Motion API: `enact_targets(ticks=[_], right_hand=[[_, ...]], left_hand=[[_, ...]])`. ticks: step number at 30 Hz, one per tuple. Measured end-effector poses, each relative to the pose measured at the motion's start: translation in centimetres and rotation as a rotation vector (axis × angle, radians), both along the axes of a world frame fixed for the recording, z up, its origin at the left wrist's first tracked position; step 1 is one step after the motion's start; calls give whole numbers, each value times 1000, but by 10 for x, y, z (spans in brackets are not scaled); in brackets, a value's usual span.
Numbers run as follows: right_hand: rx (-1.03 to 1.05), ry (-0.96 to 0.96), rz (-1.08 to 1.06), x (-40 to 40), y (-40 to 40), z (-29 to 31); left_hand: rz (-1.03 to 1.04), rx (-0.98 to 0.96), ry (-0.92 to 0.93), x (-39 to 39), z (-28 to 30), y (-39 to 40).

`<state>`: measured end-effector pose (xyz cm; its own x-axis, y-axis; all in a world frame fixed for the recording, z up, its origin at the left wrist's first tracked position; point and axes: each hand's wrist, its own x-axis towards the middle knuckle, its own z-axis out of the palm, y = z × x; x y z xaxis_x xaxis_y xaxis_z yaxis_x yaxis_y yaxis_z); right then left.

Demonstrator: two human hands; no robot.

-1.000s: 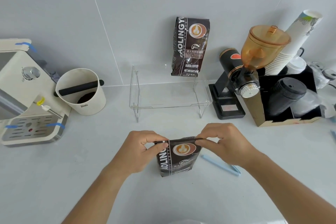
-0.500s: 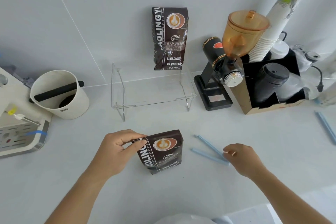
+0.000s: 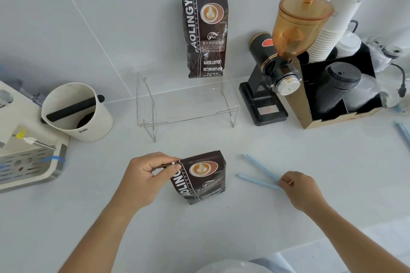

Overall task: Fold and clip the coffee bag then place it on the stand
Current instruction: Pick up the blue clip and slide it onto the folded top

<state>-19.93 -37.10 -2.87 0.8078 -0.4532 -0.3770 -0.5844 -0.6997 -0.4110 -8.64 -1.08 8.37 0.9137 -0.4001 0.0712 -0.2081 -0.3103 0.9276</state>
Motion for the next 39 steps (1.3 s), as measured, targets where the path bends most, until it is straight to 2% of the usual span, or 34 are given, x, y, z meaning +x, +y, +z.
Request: enact_targets(ticks=[3, 6, 11, 21, 26, 39], right_hand=[[34, -74, -3, -4, 0, 9], [176, -98, -75, -4, -2, 26], [292, -188, -141, 0, -9, 65], [529, -400, 19, 21, 4, 138], [651, -419, 112, 33, 22, 157], [581, -310, 274, 75, 82, 171]], left_hand=[[0, -5, 2, -2, 0, 0], [1, -15, 10, -2, -2, 0], [-49, -3, 37, 1, -3, 3], [-80, -25, 95, 4, -2, 7], [-56, -47, 96, 5, -8, 6], [6, -120, 149, 6, -18, 4]])
